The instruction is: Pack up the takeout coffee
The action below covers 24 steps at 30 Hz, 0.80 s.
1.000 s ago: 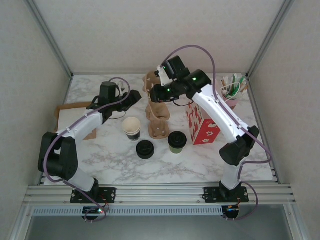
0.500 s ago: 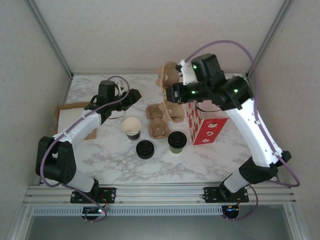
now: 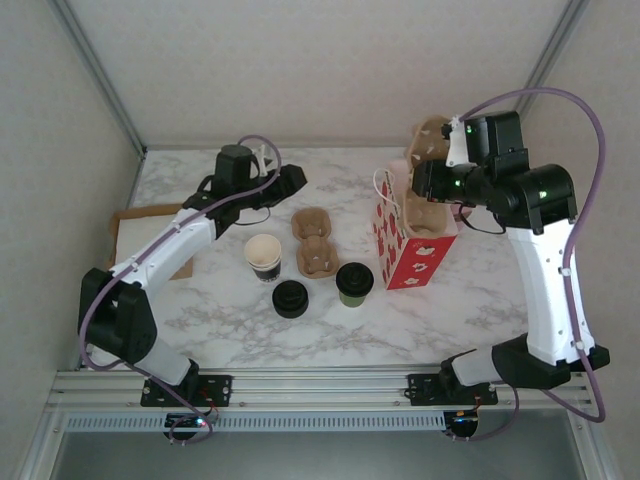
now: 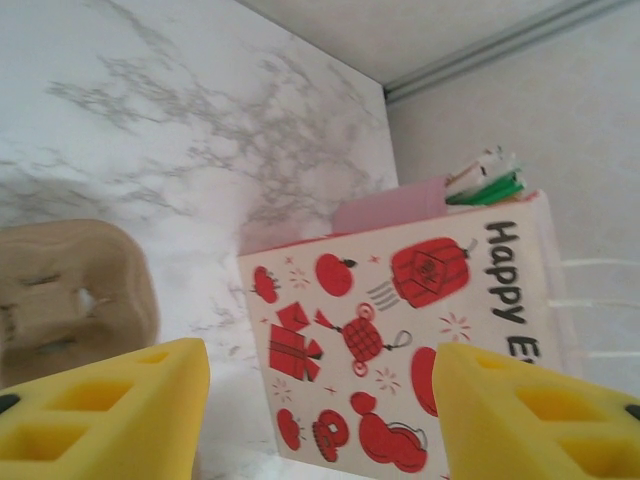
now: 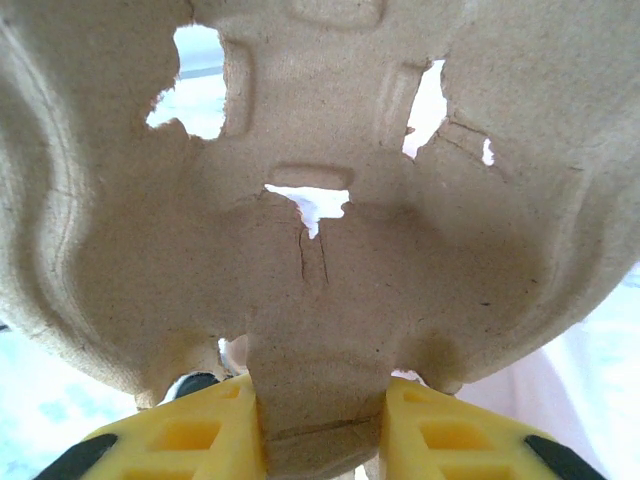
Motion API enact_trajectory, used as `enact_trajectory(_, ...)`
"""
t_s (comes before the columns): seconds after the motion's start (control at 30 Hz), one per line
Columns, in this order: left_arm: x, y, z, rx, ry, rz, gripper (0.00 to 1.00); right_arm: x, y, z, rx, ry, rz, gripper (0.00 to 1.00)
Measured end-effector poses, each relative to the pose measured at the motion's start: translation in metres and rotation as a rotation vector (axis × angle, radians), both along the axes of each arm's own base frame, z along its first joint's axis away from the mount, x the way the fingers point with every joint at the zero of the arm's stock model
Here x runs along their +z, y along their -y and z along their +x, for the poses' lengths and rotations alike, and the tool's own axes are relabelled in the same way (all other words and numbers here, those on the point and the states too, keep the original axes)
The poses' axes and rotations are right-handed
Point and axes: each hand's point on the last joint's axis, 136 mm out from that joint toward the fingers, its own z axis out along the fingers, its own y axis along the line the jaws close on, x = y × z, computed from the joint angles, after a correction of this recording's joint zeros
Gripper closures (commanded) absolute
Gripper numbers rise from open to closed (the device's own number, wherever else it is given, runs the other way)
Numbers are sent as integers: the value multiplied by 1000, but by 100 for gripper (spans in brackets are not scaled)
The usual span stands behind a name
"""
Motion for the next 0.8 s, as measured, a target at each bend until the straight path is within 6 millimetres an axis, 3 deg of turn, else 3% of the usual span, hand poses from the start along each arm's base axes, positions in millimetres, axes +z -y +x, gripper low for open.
enact_trajectory(0.17, 23, 35, -10, -77, 44, -11, 38, -26, 21, 18, -70, -73, -95, 71)
enact_trajectory(0.37, 38, 65, -22, -145, 74, -23, 37, -50, 26, 38, -85, -129, -173, 71)
enact_trajectory(0.8, 46, 76, -30, -178, 87, -36, 37, -87, 23, 70, -60, -222, -275, 73)
